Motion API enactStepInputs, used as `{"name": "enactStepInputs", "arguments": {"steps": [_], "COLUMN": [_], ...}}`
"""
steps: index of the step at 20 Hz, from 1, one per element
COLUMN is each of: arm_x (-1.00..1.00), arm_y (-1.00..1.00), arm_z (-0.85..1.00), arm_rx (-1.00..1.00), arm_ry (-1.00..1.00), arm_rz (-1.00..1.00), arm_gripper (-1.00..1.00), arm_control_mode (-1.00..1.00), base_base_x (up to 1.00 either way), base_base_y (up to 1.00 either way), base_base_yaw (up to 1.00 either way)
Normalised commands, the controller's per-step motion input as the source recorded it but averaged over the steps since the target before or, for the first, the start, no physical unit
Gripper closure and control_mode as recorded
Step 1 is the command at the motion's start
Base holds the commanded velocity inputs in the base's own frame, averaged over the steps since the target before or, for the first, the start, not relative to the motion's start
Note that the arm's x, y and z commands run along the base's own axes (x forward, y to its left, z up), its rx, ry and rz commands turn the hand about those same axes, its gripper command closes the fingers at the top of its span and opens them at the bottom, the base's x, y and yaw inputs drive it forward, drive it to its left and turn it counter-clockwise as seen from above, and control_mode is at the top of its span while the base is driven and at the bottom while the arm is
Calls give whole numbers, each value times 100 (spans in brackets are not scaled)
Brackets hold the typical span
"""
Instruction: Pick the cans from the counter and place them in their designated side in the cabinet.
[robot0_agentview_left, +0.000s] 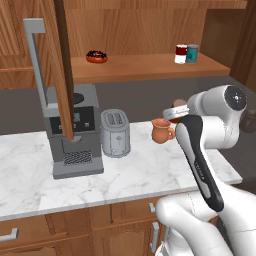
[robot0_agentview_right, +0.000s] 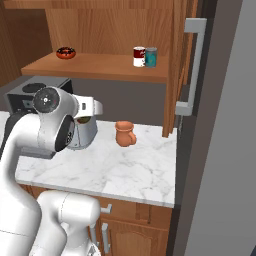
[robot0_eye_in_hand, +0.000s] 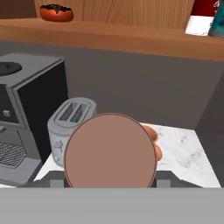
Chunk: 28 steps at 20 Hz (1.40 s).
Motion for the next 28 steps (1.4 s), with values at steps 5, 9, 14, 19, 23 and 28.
{"name": "enactStepInputs", "arguments": {"steps": [5,9,14,19,23,28], "arm_x": [-10,-10,-11,-7,-2,0], "arm_y": [-10,-8,-6,-4,-4,-2], "arm_z": [33,32,29,26,21,16], "arm_rx": [0,0,0,0,0,0], "arm_ry": [0,0,0,-1,-1,-6], "arm_rz": [0,0,0,0,0,0], "arm_gripper": [100,100,100,100,100,100], "arm_control_mode": [-100,-100,-100,-100,-100,-100], "base_base_x": [0,0,0,0,0,0], "base_base_y": [0,0,0,0,0,0], "base_base_yaw": [0,0,0,0,0,0]}}
